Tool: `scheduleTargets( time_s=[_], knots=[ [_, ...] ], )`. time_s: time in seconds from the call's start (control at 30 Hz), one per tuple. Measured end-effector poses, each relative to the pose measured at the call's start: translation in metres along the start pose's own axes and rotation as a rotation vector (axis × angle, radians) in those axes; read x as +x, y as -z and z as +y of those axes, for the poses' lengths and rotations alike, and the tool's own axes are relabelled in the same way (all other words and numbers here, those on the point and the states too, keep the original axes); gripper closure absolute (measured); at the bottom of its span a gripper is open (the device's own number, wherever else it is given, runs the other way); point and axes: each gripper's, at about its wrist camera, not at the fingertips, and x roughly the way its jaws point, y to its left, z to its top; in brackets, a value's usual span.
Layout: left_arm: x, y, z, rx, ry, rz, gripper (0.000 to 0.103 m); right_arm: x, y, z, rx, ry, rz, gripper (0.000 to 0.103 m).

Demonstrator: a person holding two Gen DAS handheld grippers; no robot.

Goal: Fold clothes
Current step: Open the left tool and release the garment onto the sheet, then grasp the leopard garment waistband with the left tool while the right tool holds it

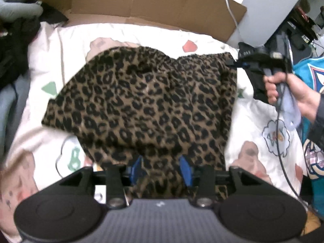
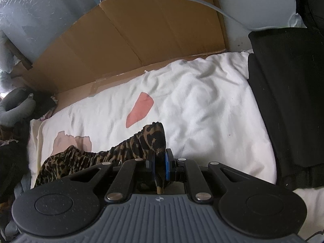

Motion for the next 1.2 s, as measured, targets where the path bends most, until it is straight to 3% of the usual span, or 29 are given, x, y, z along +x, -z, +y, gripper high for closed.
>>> scheduleTargets(
  time_s=[0.2,0.33,0.5,0.73,0.83,0.97,1.1,1.2],
  knots=[
    [0.014,-0.055,0.019,0.068,-0.085,-0.090,0.057,0.001,0.000,-0.001,-0.005,-0.006,0.004,0.095],
    [0.032,-0.096,0.045,0.004,-0.047,-0.148,0.054,0.003,0.003,-0.003,-0.004,-0.002,0.013,0.095],
    [0.065,-0.141,0.064,0.009,-0.079,-0.156,0.051,0.005,0.005,-0.005,-0.010,0.003,0.023,0.094],
    [0.114,-0.181,0.081,0.053,-0.121,-0.105,0.048,0.010,0.002,-0.005,-0.020,0.013,0.044,0.094],
    [0.134,-0.192,0.084,0.080,-0.134,-0.078,0.033,0.013,0.001,-0.006,-0.021,0.019,0.052,0.092],
    [0.161,-0.205,0.089,0.115,-0.150,-0.041,0.033,0.016,0.003,-0.008,-0.006,0.018,0.062,0.091],
    [0.184,-0.208,0.104,0.051,-0.132,0.009,0.032,0.018,0.005,-0.011,-0.003,0.020,0.070,0.091],
    [0.195,-0.207,0.118,-0.033,-0.082,0.050,0.025,0.023,0.005,-0.012,-0.010,0.030,0.085,0.085]
  ],
)
